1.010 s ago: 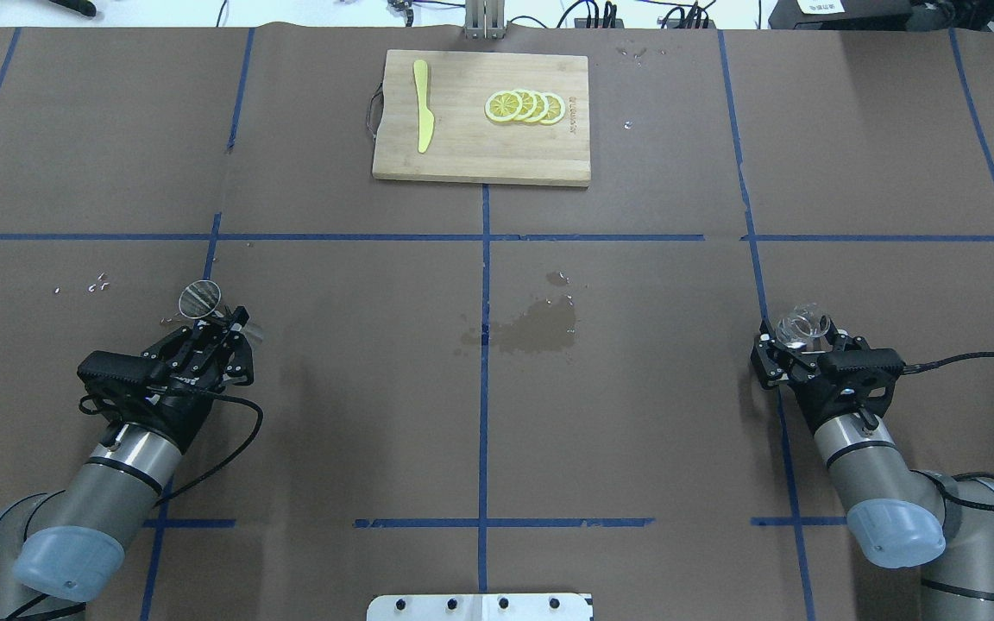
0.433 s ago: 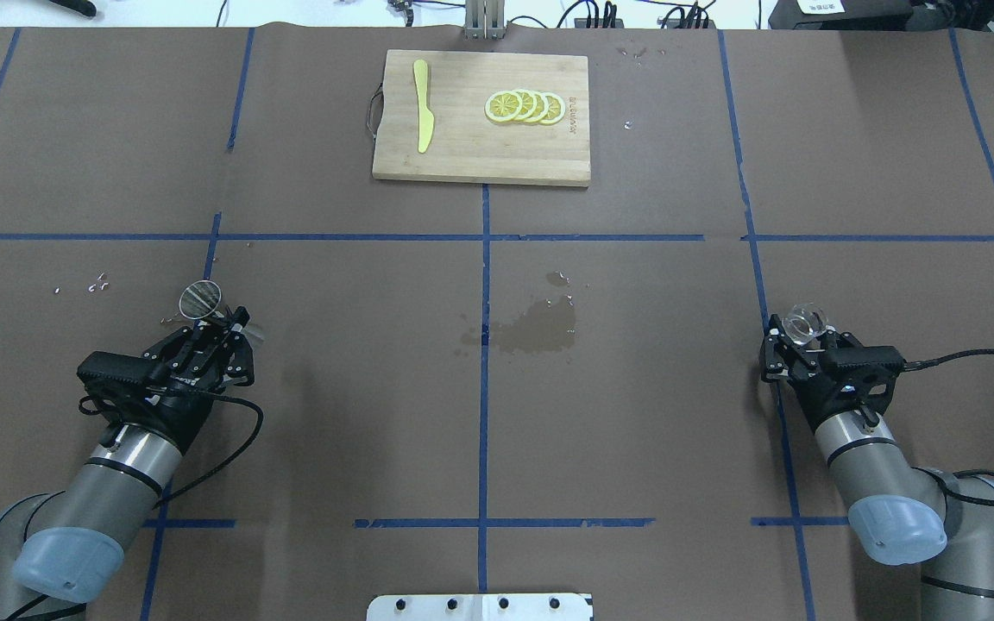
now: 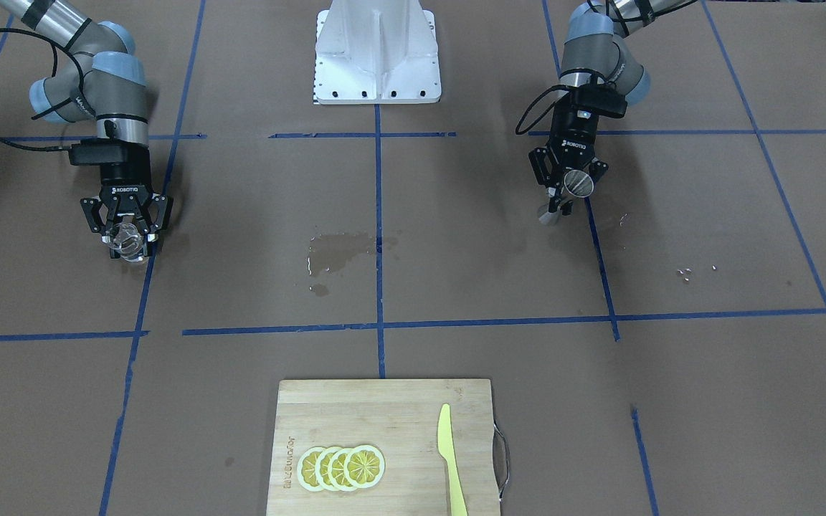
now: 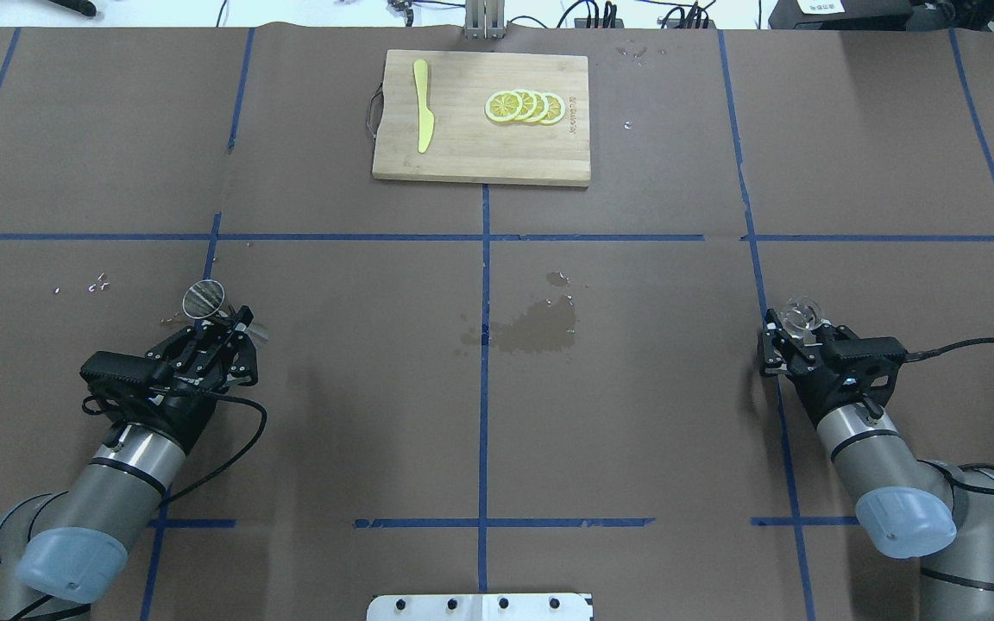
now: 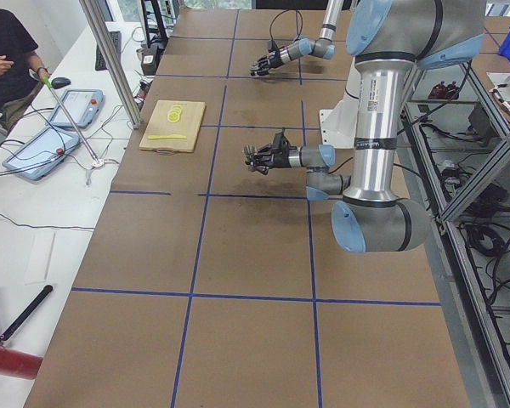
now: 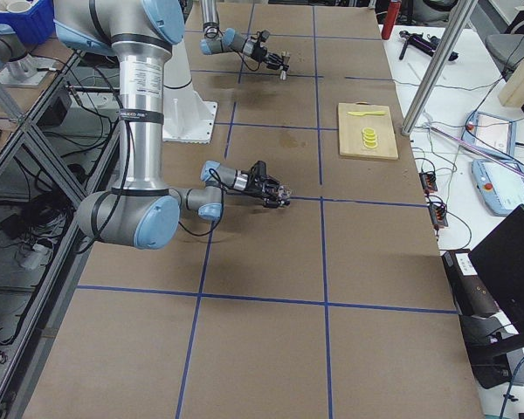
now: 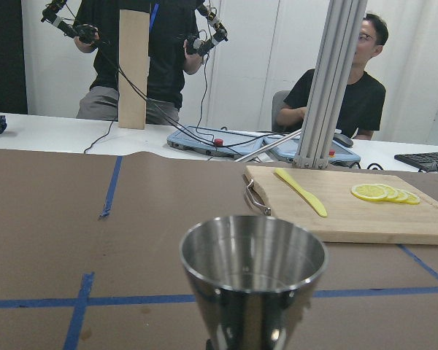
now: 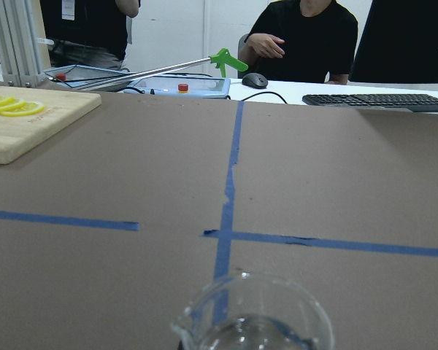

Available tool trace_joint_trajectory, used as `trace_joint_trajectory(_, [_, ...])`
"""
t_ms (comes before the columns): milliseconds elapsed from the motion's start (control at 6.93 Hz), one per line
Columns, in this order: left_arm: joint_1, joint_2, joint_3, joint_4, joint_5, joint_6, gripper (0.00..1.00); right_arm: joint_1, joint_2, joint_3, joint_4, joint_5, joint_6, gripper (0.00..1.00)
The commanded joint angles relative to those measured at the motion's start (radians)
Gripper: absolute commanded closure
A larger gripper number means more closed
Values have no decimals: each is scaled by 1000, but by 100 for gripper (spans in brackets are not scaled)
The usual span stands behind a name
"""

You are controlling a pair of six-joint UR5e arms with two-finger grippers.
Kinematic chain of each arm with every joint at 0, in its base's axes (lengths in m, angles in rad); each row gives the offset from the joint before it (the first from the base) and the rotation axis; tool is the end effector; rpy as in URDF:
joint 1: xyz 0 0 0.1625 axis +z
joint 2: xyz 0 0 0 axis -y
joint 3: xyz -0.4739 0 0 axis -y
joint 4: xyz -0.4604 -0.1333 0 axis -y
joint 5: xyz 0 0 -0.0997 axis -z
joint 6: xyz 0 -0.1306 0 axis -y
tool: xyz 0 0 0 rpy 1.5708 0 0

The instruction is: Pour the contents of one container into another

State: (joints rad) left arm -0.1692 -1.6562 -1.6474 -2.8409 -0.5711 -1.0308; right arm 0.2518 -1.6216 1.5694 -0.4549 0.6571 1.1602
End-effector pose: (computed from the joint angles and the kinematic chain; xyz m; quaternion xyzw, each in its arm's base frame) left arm 0.5293 -0.3371 0.4714 0.5391 0.4147 -0.1872 0.7088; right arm -0.4774 -0.3672 0.6114 0.5075 -0.3068 0.1617 0.7888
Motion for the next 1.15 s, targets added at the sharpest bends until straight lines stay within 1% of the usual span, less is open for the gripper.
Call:
trace_joint_trajectory(0, [8, -52, 1, 8, -4, 53, 100, 35, 55, 39, 16, 24, -120, 93])
trace_joint_trajectory(144, [7, -139, 3, 14, -3, 163, 100, 35, 80, 58, 10, 24, -170, 94])
trace_joint_trajectory(288, [8, -181, 7, 17, -4, 204, 100, 35, 145, 58, -10, 19, -253, 94])
trace_joint_trajectory(433, [8, -221, 27, 18, -4, 284, 100, 37, 194, 75, -71, 22, -278, 94])
trace_joint_trajectory(577, [7, -244, 44, 21, -4, 334, 100, 34, 204, 149, -152, 36, -284, 96])
trace_joint_trajectory(721, [7, -275, 105, 20, -1, 365, 100, 34, 227, 247, -291, 68, -289, 94])
trace_joint_trajectory(865, [2, -337, 165, 20, -3, 370, 100, 29, 256, 352, -442, 73, -287, 94])
trace_joint_trajectory(1010, [0, -359, 169, 31, -7, 370, 100, 23, 300, 385, -567, 73, -287, 95])
